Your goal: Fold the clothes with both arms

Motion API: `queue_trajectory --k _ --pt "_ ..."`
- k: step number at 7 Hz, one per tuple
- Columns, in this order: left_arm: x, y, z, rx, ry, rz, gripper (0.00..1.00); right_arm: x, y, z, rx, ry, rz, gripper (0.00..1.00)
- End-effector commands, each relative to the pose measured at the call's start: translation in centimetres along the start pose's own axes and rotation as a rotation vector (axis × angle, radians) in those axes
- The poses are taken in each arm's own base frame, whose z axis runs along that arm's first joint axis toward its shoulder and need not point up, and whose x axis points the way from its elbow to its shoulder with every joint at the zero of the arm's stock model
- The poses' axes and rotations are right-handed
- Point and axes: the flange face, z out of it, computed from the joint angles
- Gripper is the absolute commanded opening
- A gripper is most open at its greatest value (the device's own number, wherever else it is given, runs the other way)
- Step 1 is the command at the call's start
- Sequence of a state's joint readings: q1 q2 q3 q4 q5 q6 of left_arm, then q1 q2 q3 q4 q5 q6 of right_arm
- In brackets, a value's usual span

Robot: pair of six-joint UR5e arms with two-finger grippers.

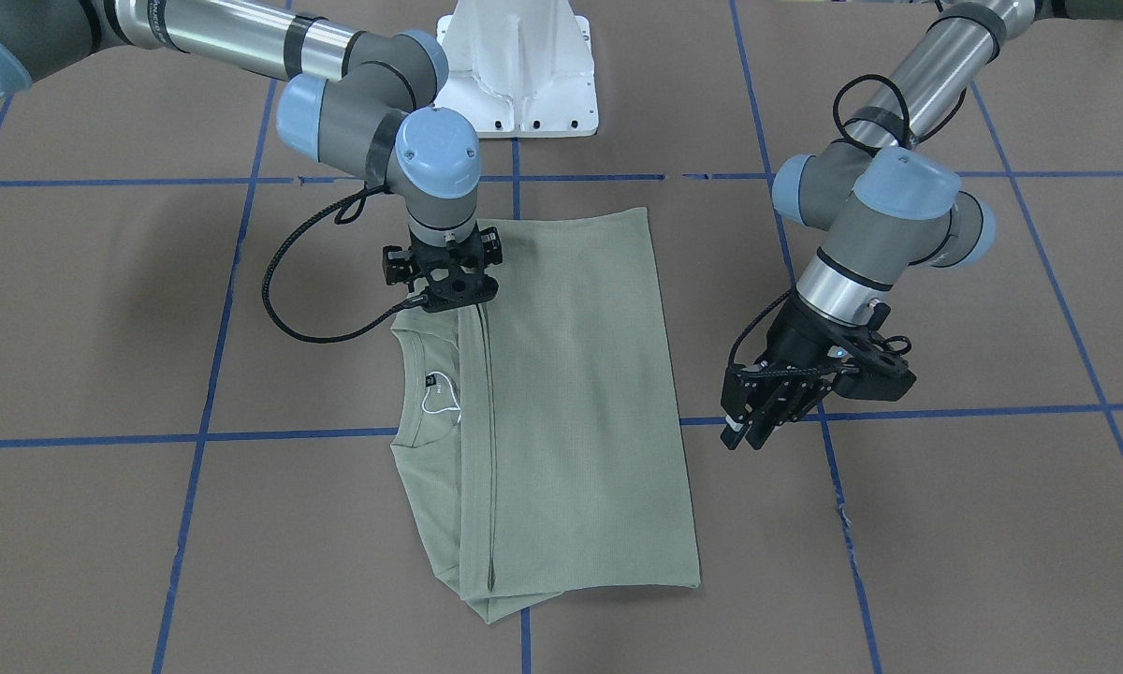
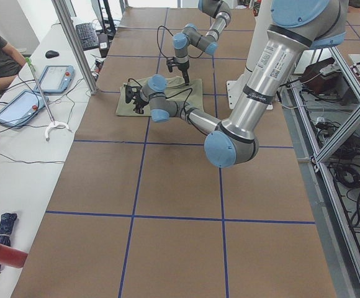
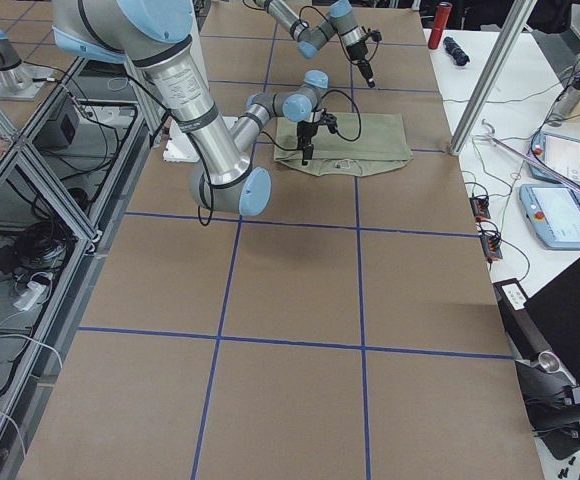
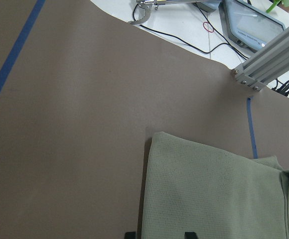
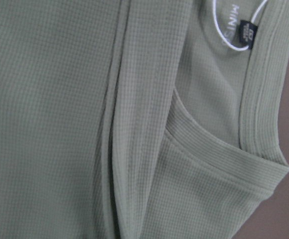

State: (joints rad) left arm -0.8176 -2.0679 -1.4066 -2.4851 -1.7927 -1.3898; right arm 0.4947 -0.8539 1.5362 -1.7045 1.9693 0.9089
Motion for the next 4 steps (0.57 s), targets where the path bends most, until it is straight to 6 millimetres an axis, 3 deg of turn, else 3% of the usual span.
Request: queue_trajectory --k 1,2,3,4 --pt "0.1 0.0 -0.1 0.000 0.002 0.000 0.44 3.5 -0.1 1.5 -0.011 0.030 0.027 1.00" --pt "0.1 0.0 -0.1 0.000 0.002 0.000 0.44 7.4 0.0 0.6 -0.004 0.031 0.042 1.00" --pt "0.4 -0.1 -0.4 0.003 0.010 0.002 0.44 13.1 2.4 0.7 0.001 0.047 -0.017 1.00" --pt "0.8 -0.1 -0.7 0.004 0.017 0.004 0.44 12.8 3.0 -2.3 -0.009 0.052 -0.005 1.00"
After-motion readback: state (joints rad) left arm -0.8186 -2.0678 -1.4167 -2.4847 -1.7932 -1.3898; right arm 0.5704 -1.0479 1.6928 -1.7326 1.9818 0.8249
